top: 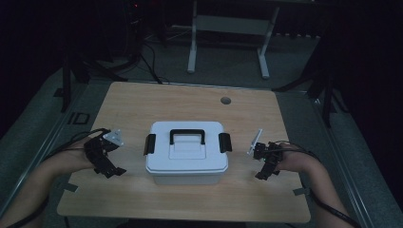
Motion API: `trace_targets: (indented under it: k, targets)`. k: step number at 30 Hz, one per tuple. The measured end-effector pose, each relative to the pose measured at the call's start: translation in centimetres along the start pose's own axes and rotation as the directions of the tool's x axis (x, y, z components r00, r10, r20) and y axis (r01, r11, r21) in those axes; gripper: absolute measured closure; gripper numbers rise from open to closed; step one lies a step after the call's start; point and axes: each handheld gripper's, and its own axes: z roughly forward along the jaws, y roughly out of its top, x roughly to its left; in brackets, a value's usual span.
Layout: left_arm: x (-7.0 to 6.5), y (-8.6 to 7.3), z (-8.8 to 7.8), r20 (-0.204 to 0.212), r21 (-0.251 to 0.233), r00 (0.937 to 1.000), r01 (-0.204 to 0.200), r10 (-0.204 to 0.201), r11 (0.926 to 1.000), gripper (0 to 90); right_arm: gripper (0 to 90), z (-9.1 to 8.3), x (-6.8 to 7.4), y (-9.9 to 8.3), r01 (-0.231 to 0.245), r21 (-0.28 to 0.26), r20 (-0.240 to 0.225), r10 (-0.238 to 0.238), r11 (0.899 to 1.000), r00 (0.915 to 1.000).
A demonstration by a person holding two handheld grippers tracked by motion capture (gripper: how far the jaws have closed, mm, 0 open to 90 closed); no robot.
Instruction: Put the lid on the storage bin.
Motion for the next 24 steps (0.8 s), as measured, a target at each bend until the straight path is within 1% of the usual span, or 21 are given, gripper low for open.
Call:
trace_targets:
  k: [2,3,4,5,9,10,11,16,18,20,22,24]
  targets:
    - [-0.1,-0.5,0.4,0.001,0.004,1.0,0.005,-0.005,1.0,1.3,13.9,0.0,0.0,-0.1,-0.002,-0.001,0.0,0.002,1.0,1.0]
    - [-0.1,-0.5,0.4,0.001,0.004,1.0,0.005,-0.005,1.0,1.4,13.9,0.0,0.0,-0.1,-0.002,-0.001,0.0,0.002,1.0,1.0]
    - [-0.1,-1.0,1.0,0.008,0.007,0.9999,0.014,-0.014,0.9999,1.4,13.9,0.1,0.0,-0.1,-0.004,-0.003,0.001,0.004,1.0,1.0]
    - [-0.2,-1.3,1.3,0.012,0.003,0.9998,0.013,-0.013,0.9999,1.4,13.9,0.1,0.0,-0.3,-0.004,-0.008,0.0,0.004,1.0,1.0]
    - [-0.3,-2.2,2.2,0.04,-0.019,0.9986,0.035,-0.035,0.9992,1.4,13.9,0.3,0.0,-0.6,-0.008,-0.02,-0.001,0.008,1.0,1.0]
    - [-0.3,-2.4,2.5,0.058,-0.033,0.9976,0.039,-0.037,0.9987,1.4,13.9,0.4,0.0,-0.6,-0.011,-0.023,-0.004,0.011,1.0,0.9999]
    - [-0.3,-2.6,2.8,0.07,-0.036,0.9965,0.048,-0.045,0.9982,1.4,13.9,0.4,0.1,-0.7,-0.013,-0.025,-0.008,0.013,1.0,0.9999]
    - [-0.6,-3.2,3.7,0.07,-0.031,0.9968,0.042,-0.039,0.9986,1.4,13.9,0.6,0.2,-0.9,-0.01,-0.029,-0.006,0.009,1.0,0.9999]
    - [-0.7,-3.5,3.8,0.068,-0.042,0.9969,0.043,-0.04,0.9982,1.3,14.0,0.7,0.2,-0.9,-0.011,-0.034,-0.004,0.011,0.999,0.9999]
    - [-0.9,-3.7,4.0,0.069,-0.047,0.9965,0.05,-0.047,0.9976,1.4,14.0,0.8,0.2,-1.0,-0.012,-0.036,-0.001,0.012,0.999,0.9999]
    - [-1.0,-4.1,4.3,0.06,-0.038,0.9971,0.048,-0.046,0.9981,1.4,13.9,0.9,0.2,-1.1,-0.016,-0.036,-0.001,0.016,0.999,0.9999]
    - [-1.0,-4.5,4.7,0.07,-0.036,0.9957,0.064,-0.061,0.9973,1.4,13.9,1.0,0.2,-1.2,-0.017,-0.036,-0.001,0.017,0.999,0.9999]
